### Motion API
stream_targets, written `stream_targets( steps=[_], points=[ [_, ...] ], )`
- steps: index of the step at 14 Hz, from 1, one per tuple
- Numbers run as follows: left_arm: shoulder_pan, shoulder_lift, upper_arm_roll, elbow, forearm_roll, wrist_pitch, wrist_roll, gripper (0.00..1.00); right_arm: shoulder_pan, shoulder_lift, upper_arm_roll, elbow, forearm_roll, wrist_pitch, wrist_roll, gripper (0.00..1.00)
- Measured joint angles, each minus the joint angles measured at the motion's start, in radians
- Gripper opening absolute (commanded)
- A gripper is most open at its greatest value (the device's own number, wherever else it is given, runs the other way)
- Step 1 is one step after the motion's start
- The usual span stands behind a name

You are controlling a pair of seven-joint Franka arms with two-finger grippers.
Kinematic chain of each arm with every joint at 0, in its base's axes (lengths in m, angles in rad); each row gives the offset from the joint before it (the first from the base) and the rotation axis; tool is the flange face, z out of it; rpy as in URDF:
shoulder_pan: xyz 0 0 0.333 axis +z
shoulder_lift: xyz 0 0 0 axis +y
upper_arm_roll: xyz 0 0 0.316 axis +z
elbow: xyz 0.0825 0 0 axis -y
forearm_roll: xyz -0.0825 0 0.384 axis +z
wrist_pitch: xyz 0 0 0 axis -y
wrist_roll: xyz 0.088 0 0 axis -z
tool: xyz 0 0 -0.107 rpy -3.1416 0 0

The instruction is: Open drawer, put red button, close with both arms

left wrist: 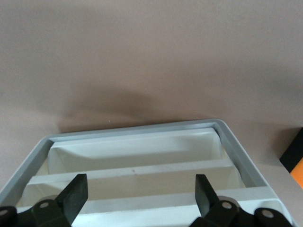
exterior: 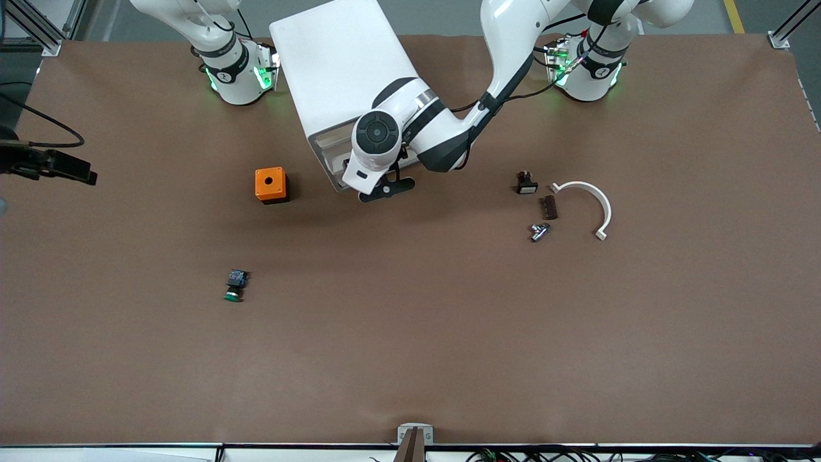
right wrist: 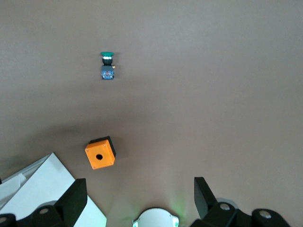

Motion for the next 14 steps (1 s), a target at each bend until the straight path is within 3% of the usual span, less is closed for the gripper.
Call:
stream_targets(
  steps=[8,14],
  points=[
    [-0.023,0.002,0.000,-0.015,-0.059,0.000,0.000,1.00,-0.001,-0.031,0.020,-0.001,0.001,-0.053,0.000,1.00],
    [-0.019,0.003,0.003,-0.019,-0.086,0.000,0.000,1.00,0.000,-0.186,0.021,-0.212,0.002,0.047,0.001,1.00]
  ],
)
